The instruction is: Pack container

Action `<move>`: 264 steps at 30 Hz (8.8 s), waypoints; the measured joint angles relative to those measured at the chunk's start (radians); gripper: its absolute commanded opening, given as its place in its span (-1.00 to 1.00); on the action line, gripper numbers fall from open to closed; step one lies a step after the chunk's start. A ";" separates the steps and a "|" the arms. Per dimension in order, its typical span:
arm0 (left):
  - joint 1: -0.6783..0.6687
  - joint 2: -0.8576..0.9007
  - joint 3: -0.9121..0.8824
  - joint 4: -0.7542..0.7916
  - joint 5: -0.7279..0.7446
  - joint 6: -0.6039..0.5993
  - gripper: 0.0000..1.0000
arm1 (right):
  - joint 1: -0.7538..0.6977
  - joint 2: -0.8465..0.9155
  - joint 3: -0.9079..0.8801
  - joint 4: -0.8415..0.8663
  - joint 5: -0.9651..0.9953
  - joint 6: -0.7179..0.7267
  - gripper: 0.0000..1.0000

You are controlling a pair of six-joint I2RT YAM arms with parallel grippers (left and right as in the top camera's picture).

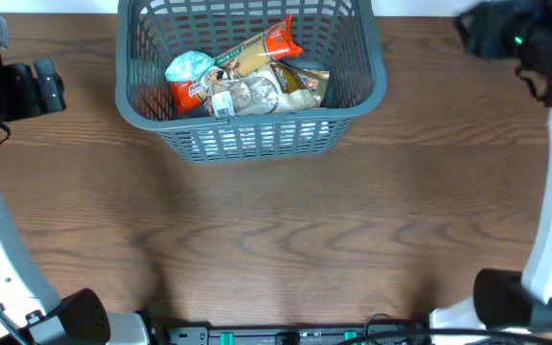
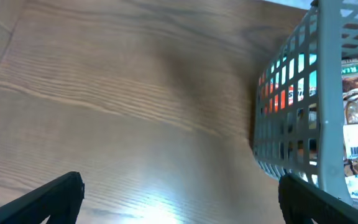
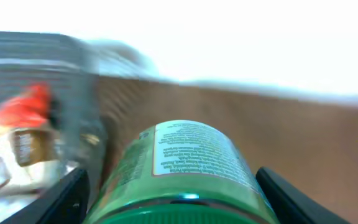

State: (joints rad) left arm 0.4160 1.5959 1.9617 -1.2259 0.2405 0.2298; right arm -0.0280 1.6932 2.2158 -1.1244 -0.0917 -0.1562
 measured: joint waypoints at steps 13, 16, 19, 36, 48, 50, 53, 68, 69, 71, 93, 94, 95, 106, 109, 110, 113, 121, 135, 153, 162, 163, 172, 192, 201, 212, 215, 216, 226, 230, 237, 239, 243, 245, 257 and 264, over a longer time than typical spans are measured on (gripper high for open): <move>0.000 0.000 0.000 -0.001 0.000 0.004 0.97 | 0.295 0.163 0.028 0.159 0.065 -0.383 -0.98; 0.000 0.000 0.000 -0.001 0.000 0.004 0.97 | 0.305 0.280 0.028 0.182 0.044 -0.402 -0.98; 0.000 0.000 0.000 -0.001 0.000 0.004 0.97 | 0.317 0.380 0.027 0.199 0.017 -0.406 -0.98; 0.000 0.000 0.000 -0.001 0.000 0.006 0.97 | 0.391 0.592 0.025 0.136 -0.036 -0.396 -0.98; 0.000 0.000 0.000 -0.001 0.000 0.008 0.97 | 0.385 0.614 0.031 0.094 -0.033 -0.368 0.40; 0.000 0.000 0.000 0.000 0.000 0.011 0.97 | 0.385 0.609 0.054 0.100 -0.032 -0.365 0.40; -0.001 0.000 0.000 0.005 0.000 0.016 0.97 | 0.384 0.576 0.113 0.130 -0.032 -0.355 0.52; -0.062 0.000 0.000 -0.005 -0.005 0.068 0.97 | 0.099 0.257 0.359 0.016 0.132 0.079 0.99; -0.068 0.000 0.000 -0.005 -0.012 0.076 0.97 | 0.060 0.257 0.358 -0.024 0.156 0.128 0.98; -0.080 -0.001 0.000 -0.006 -0.032 0.089 0.97 | -0.018 0.260 0.353 -0.101 0.182 0.212 0.98; -0.417 -0.550 -0.528 0.182 -0.113 0.198 0.97 | -0.243 0.112 0.181 -0.567 0.132 0.408 0.98; -0.419 -0.597 -0.565 0.198 -0.114 0.198 0.97 | -0.232 0.076 0.143 -0.566 0.132 0.407 0.99; -0.420 -0.641 -0.604 0.218 -0.114 0.201 0.97 | -0.219 0.032 0.098 -0.561 0.132 0.405 0.98; -0.420 -1.030 -1.095 0.452 -0.117 0.212 0.97 | 0.069 -0.570 -0.746 -0.070 0.155 0.383 0.99; -0.420 -1.130 -1.199 0.497 -0.117 0.212 0.97 | 0.153 -0.708 -0.983 0.034 0.160 0.373 0.98; -0.420 -1.168 -1.233 0.516 -0.117 0.212 0.97 | 0.180 -0.753 -1.062 0.069 0.164 0.371 0.98; -0.420 -1.249 -1.296 0.542 -0.119 0.195 0.97 | 0.231 -0.828 -1.204 0.122 0.162 0.349 0.98; -0.420 -1.311 -1.334 0.570 -0.137 0.163 0.97 | 0.296 -0.862 -1.330 0.110 0.148 0.301 0.98; -0.420 -1.311 -1.334 0.570 -0.140 0.159 0.97 | 0.296 -0.862 -1.330 0.111 0.148 0.296 0.98; -0.420 -1.311 -1.334 0.572 -0.140 0.159 0.97 | 0.169 -1.433 -1.482 0.280 0.160 0.221 0.98; -0.420 -1.311 -1.336 0.572 -0.140 0.159 0.97 | 0.166 -1.659 -1.978 0.750 0.156 0.214 0.98; -0.420 -1.311 -1.336 0.572 -0.140 0.159 0.97 | 0.175 -1.666 -2.010 0.803 0.156 0.214 0.98; -0.420 -1.311 -1.336 0.572 -0.140 0.159 0.97 | 0.211 -1.681 -2.187 1.137 0.193 0.114 0.98; -0.420 -1.311 -1.336 0.572 -0.140 0.159 0.97 | 0.127 -1.681 -2.207 1.054 0.105 0.119 0.99; -0.420 -1.311 -1.336 0.571 -0.140 0.159 0.97 | 0.127 -1.681 -2.207 1.054 0.099 0.121 0.99; -0.420 -1.311 -1.336 0.569 -0.140 0.159 0.97 | 0.127 -1.681 -2.207 1.054 0.098 0.123 0.99; -0.420 -1.313 -1.336 0.533 -0.133 0.121 0.97 | 0.127 -1.681 -2.207 1.054 0.098 0.123 0.99; -0.420 -1.320 -1.336 0.516 -0.125 0.095 0.97 | 0.127 -1.681 -2.207 1.054 0.098 0.123 0.98; -0.433 -1.560 -1.470 0.656 -0.006 -0.141 0.96 | 0.127 -1.681 -2.207 1.054 0.095 0.123 0.99; -0.433 -1.584 -1.611 0.911 -0.067 -0.179 0.97 | 0.127 -1.681 -2.207 1.054 0.094 0.123 0.98; -0.436 -1.586 -1.841 1.280 -0.125 -0.200 0.97 | 0.127 -1.681 -2.207 1.054 0.091 0.123 0.98; -0.438 -1.586 -1.897 1.341 -0.136 -0.213 0.97 | 0.127 -1.681 -2.207 1.054 0.091 0.123 0.99; -0.440 -1.586 -1.956 1.307 -0.152 -0.246 0.97 | 0.127 -1.681 -2.207 1.054 0.091 0.123 0.99; -0.441 -1.587 -1.955 1.257 -0.156 -0.256 0.97 | 0.127 -1.681 -2.207 1.054 0.091 0.123 0.98; -0.444 -1.586 -1.946 1.203 -0.174 -0.286 0.97 | 0.127 -1.681 -2.207 1.054 0.091 0.123 0.99; -0.444 -1.586 -1.946 1.203 -0.174 -0.286 0.97 | 0.127 -1.681 -2.207 1.054 0.091 0.123 0.98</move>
State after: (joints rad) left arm -0.0284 0.0101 0.0154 -0.0231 0.0666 -0.0563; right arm 0.0990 0.0120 0.0086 -0.0708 -0.0010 -0.0334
